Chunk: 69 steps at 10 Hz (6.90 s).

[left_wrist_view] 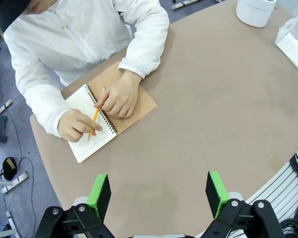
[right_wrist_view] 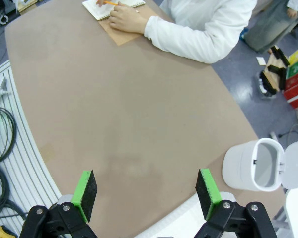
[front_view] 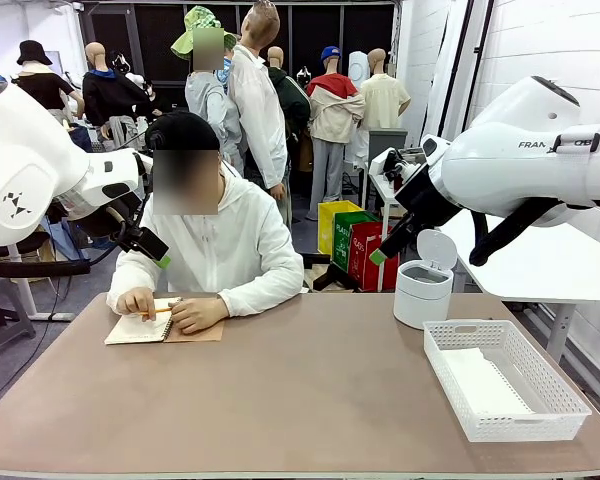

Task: Sort the paper based on its condition.
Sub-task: If a person hands you a paper, place it in the Organizing basket , and if it's crumpled, put it in the Trash can.

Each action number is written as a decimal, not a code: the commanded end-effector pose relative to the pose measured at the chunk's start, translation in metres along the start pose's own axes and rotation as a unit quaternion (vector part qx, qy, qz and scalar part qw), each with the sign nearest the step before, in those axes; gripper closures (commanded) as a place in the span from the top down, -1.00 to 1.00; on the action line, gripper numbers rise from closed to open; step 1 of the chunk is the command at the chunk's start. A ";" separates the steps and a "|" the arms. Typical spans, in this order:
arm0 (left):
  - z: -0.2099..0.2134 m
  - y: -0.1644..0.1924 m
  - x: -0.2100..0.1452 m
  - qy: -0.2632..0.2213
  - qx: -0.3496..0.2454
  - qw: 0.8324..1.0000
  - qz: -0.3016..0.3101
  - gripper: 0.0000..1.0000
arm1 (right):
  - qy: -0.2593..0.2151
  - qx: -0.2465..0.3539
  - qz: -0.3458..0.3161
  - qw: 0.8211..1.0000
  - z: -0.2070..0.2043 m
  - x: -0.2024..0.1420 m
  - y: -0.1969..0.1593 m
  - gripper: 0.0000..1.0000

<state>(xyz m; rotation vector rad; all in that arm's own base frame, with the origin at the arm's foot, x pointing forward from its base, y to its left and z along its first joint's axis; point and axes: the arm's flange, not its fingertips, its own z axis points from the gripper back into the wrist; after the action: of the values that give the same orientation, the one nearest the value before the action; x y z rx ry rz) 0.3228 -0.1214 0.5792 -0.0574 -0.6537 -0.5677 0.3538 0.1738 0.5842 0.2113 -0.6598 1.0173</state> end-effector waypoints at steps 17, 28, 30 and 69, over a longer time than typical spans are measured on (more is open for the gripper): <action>0.000 0.001 0.000 -0.002 -0.002 1.000 0.002 1.00 | 0.000 -0.003 0.000 1.000 -0.001 0.000 -0.001 1.00; 0.000 0.001 0.000 -0.002 -0.002 1.000 0.002 1.00 | 0.000 -0.003 0.000 1.000 -0.001 0.000 -0.001 1.00; 0.000 0.001 0.000 -0.002 -0.002 1.000 0.002 1.00 | 0.000 -0.003 0.000 1.000 -0.001 0.000 -0.001 1.00; 0.000 0.001 0.000 -0.002 -0.002 1.000 0.002 1.00 | 0.000 -0.003 0.000 1.000 -0.001 0.000 -0.001 1.00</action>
<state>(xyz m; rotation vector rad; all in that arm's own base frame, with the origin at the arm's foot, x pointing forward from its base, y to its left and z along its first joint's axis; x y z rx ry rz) 0.3228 -0.1214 0.5792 -0.0574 -0.6537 -0.5677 0.3538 0.1738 0.5842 0.2113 -0.6598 1.0173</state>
